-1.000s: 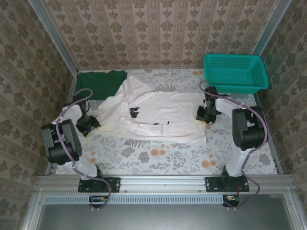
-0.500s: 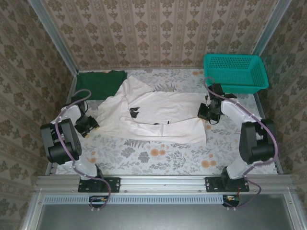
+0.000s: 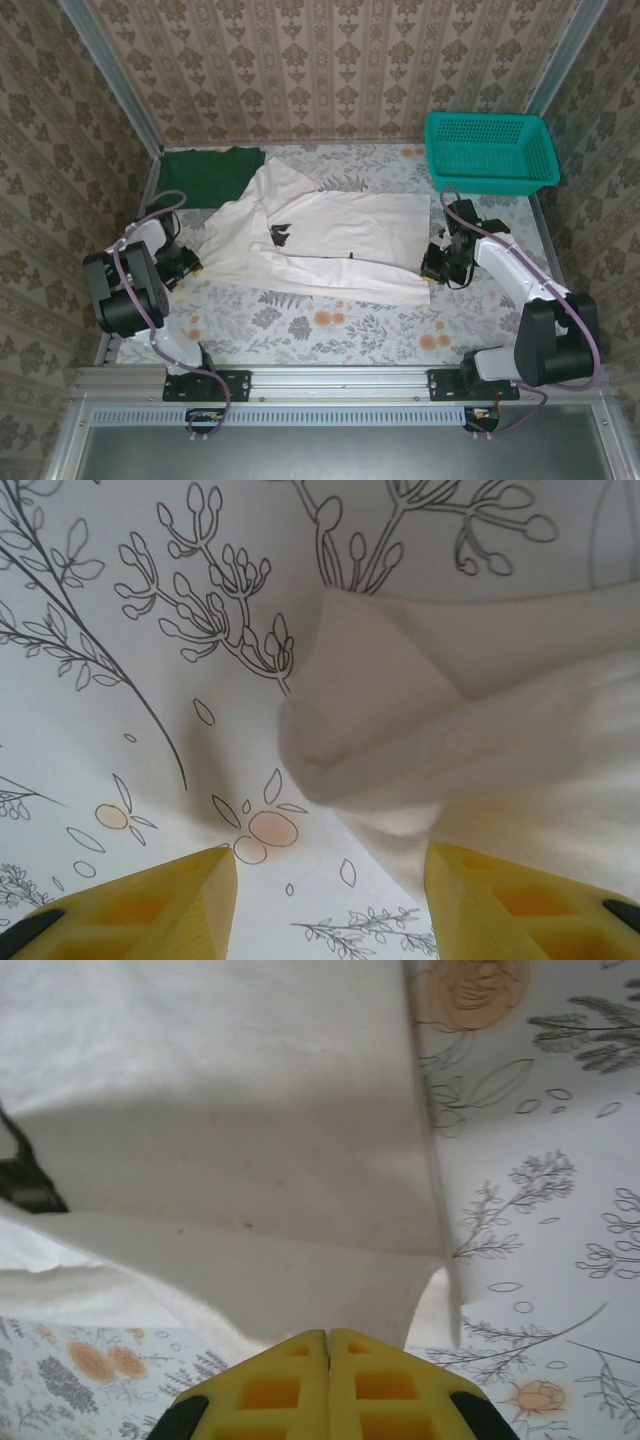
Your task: Fold and stack the t-shirts
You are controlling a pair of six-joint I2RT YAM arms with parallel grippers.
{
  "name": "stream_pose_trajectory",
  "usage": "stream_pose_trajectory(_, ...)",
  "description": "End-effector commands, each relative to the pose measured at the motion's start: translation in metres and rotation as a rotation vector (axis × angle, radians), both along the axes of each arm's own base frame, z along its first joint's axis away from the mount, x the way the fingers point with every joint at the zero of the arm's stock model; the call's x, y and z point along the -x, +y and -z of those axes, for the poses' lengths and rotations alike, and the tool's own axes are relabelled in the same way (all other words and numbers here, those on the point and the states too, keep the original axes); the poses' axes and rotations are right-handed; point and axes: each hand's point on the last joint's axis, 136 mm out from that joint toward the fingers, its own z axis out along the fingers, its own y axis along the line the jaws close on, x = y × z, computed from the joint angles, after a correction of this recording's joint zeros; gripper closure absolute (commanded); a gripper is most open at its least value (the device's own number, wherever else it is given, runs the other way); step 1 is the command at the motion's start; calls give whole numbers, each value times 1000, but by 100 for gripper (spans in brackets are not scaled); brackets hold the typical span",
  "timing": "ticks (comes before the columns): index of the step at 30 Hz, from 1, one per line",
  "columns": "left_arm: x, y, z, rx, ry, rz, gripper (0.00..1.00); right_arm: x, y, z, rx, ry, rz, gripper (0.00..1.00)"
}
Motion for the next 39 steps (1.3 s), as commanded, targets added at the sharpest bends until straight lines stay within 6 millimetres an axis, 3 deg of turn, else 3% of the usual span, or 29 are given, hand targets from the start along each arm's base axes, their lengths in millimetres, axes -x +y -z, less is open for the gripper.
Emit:
stream_pose_trajectory(1,3,11,0,-31,33,-3,47,-10,-24,15,61,54,71,100)
stream_pose_trajectory(5,5,15,1,-43,40,-9,47,-34,-34,22,92,24,107,100)
stream_pose_trajectory(11,7,20,2,-66,52,-4,46,-49,-37,57,106,69,125,100)
stream_pose_trajectory(16,7,23,-3,-80,43,-8,46,-68,-34,55,86,22,141,95)
stream_pose_trajectory(21,8,25,-6,-82,28,-23,45,-71,-47,58,140,12,159,83)
stream_pose_trajectory(25,1,22,-17,-69,-12,-25,41,-68,-64,44,178,-12,213,61)
stream_pose_trajectory(28,-12,15,-45,-72,-100,-21,37,-70,-69,10,192,-114,253,55)
stream_pose_trajectory(31,-30,2,-82,-121,-191,34,35,-77,-46,-26,120,-254,235,56)
stream_pose_trajectory(34,-48,-29,-102,-115,-245,126,40,-79,6,-49,38,-343,108,58)
stream_pose_trajectory(37,-61,-74,-99,-67,-255,262,46,-72,67,-41,-77,-333,-6,60)
stream_pose_trajectory(39,-65,-100,-86,-47,-235,340,51,-61,98,-14,-95,-237,-74,64)
